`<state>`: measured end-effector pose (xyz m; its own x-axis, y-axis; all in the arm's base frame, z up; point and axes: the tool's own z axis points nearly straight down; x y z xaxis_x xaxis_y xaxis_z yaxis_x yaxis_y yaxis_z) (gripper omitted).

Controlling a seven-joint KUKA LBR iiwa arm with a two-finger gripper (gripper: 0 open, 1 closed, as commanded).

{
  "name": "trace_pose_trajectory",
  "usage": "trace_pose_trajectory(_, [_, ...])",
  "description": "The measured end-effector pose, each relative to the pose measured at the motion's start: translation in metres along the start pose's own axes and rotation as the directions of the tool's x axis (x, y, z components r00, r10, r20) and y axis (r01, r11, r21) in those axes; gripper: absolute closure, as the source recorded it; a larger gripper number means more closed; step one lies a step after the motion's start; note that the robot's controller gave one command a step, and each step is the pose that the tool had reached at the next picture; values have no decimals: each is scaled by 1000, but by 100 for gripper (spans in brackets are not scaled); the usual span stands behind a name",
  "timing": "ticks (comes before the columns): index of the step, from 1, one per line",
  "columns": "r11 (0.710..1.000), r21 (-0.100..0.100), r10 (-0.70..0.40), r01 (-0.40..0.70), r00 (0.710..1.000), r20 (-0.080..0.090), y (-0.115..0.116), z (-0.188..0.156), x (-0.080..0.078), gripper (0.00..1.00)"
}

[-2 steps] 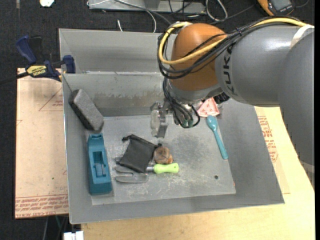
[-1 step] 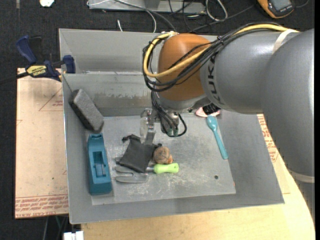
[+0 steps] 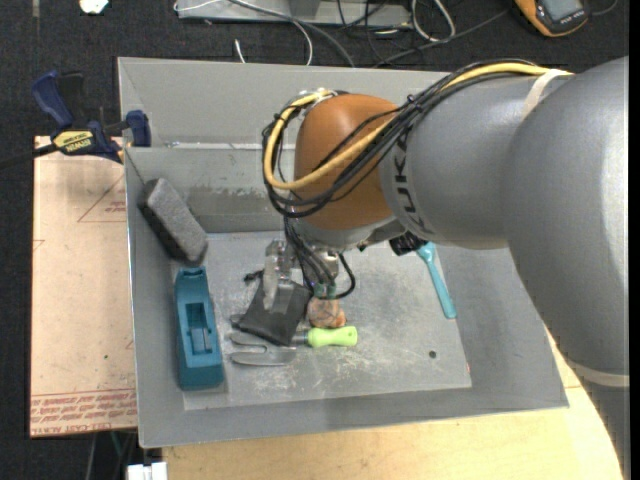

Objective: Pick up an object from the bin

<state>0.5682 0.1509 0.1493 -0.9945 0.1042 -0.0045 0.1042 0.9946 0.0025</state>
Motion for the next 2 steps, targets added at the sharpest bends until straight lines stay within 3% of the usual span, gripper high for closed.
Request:
trace_pose_trajectory(1, [994, -3, 114, -114, 993, 4, -10, 46, -10, 100])
trace_pose_trajectory(2, [999, -4, 51, -51, 999, 0, -56, 53, -3, 100])
